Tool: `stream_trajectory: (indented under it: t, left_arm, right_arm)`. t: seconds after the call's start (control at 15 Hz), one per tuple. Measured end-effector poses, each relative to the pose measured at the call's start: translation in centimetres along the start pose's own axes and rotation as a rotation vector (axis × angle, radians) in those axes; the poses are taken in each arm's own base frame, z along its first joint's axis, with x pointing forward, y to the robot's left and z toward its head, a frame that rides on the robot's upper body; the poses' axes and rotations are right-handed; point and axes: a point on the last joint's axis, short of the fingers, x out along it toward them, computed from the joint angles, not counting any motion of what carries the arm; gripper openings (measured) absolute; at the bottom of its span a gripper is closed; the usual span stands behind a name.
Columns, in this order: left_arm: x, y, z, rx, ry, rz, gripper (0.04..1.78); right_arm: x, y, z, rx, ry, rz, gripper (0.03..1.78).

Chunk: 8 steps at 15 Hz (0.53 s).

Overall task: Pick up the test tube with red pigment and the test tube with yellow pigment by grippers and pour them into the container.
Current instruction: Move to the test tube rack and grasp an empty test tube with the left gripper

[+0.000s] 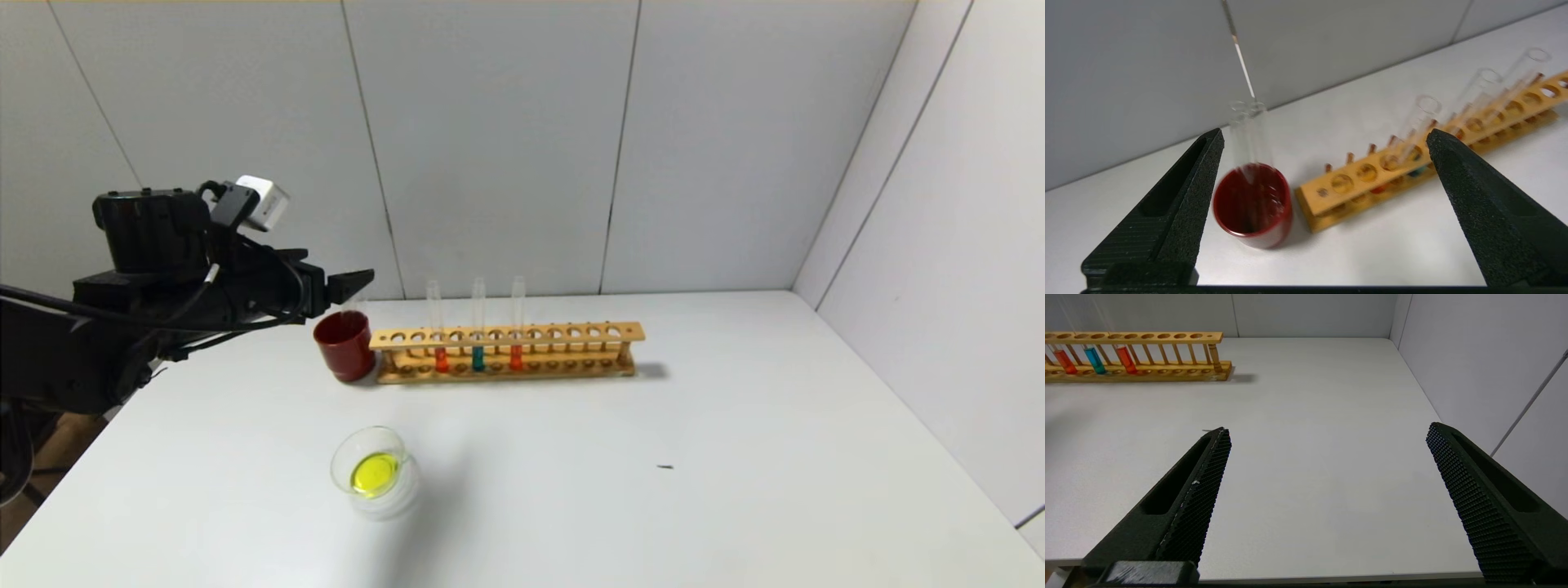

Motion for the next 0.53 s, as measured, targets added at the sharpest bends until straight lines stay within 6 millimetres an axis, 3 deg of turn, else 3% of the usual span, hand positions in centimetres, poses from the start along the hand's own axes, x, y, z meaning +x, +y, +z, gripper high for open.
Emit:
stream_trajectory:
  t: [0.53]
  left_arm:
    - [-1.3,-4.4,-2.3,-0.059,0.094,-0.002,1.74]
  right_arm:
    - [0.0,0.0,0.0,0.0,0.0,0.001,1.75]
